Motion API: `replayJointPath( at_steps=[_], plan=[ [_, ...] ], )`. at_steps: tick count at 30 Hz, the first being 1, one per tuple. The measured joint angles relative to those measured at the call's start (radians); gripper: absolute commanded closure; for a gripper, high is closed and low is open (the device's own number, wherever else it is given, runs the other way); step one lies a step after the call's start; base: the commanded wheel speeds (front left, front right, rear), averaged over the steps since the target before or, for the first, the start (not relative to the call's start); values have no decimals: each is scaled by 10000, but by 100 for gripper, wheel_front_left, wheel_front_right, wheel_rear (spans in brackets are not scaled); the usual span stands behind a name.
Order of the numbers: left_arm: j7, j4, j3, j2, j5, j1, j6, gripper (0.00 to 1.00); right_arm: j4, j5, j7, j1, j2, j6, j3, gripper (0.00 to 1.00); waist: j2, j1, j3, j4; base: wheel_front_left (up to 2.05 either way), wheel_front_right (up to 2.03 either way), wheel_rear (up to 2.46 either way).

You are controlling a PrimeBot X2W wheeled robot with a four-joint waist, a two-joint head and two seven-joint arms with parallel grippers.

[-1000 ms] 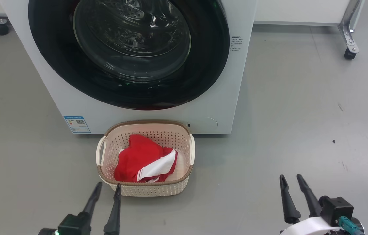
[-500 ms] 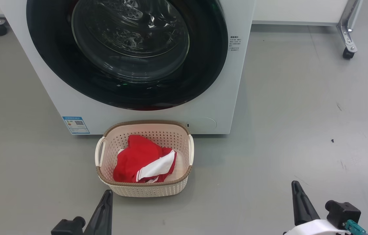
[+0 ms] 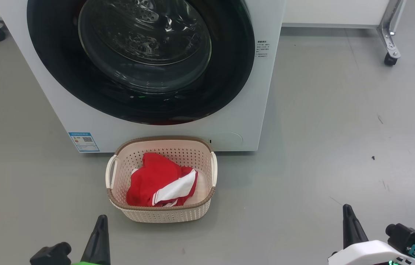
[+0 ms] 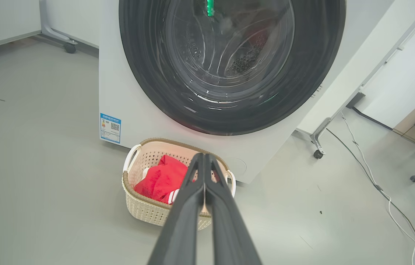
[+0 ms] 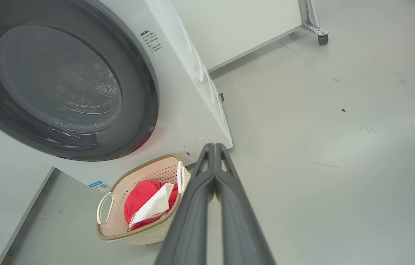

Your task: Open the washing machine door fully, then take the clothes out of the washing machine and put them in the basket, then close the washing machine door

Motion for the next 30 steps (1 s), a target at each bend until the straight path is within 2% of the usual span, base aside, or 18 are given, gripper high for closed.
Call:
replayJointPath(
  at_steps=[30],
  plan=[
    [848, 552, 807, 117, -4090, -593, -437, 100, 121, 3933, 974, -648, -222, 263, -796, 100, 0, 0, -24, -134, 0, 0, 0]
  ],
)
